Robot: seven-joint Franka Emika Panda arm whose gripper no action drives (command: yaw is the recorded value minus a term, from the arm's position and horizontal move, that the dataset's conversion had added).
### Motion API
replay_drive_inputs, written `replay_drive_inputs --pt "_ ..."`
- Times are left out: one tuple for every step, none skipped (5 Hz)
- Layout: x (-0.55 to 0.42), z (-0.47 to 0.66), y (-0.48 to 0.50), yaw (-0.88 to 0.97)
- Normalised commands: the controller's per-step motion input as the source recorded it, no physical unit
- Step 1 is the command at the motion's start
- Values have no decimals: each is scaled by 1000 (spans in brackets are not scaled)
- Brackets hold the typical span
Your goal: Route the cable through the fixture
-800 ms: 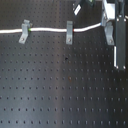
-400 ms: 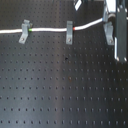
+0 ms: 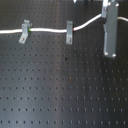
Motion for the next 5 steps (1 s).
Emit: replay_drive_inputs --pt "16 292 77 531" --pt "19 278 58 549" --pt "17 293 35 577" --pt "13 287 46 506" --pt "-25 429 25 266"
